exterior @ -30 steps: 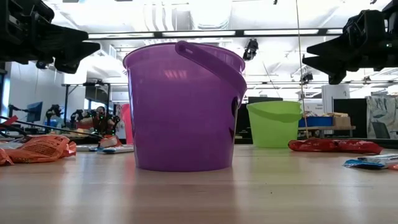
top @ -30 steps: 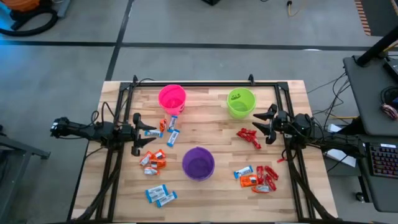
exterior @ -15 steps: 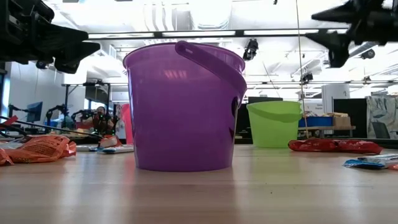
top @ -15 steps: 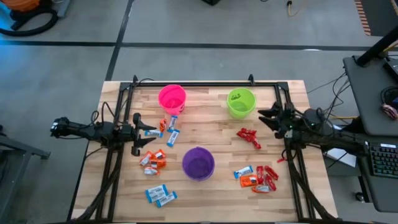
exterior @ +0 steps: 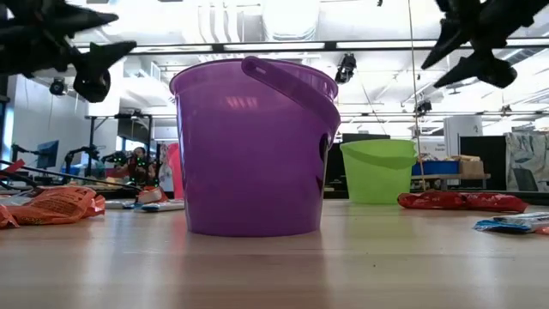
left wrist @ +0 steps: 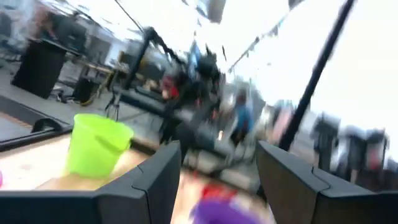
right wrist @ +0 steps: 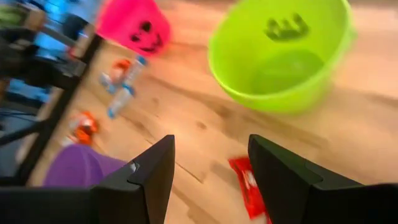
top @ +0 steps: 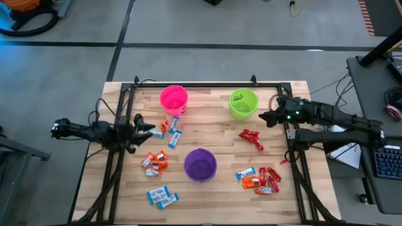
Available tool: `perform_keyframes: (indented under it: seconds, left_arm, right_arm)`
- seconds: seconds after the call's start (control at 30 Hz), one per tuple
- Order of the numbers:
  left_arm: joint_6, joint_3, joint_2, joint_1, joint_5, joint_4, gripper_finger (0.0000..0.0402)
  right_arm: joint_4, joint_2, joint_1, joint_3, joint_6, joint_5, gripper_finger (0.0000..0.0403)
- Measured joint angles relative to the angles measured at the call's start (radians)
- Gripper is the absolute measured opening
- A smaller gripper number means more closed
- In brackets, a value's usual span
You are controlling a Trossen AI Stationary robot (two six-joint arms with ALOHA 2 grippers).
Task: Sort candy
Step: Put the red chocolate into the violet bucket
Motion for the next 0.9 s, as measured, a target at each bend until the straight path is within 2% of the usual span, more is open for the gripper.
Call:
perform_keyframes:
  seconds: [0.07,0.13,0.2,0.3,0.4,0.53,0.9]
  left_arm:
    - [-0.085,0.000,0.002,0.001,-0.036,0.073,0.0191]
    - [-0.143,0.009,0.008,0.001,-0.030,0.091,0.0191]
    - [-0.202,0.051,0.026,0.000,-0.003,0.033,0.0191]
    - [-0.294,0.159,0.079,0.000,0.007,-0.151,0.0191]
    - [-0.354,0.293,0.171,0.001,0.006,-0.360,0.0191]
    - [-0.362,0.460,0.324,0.001,0.005,-0.531,0.0191]
    - [-0.466,0.731,0.683,-0.001,0.090,-0.688,0.0191]
  right_arm:
    - [-0.062,0.051,0.000,0.052,0.033,-0.020,0.0196]
    - [-0.117,0.099,0.000,0.103,0.050,-0.057,0.0196]
    - [-0.161,0.140,0.000,0.150,0.048,-0.096,0.0196]
    - [-0.254,0.201,0.000,0.210,0.054,-0.132,0.0196]
    - [-0.370,0.250,0.000,0.269,0.080,-0.136,0.0196]
    - [-0.491,0.315,0.000,0.306,0.059,-0.135,0.0196]
    - [-0.511,0.403,0.000,0.320,-0.001,-0.158,0.0196]
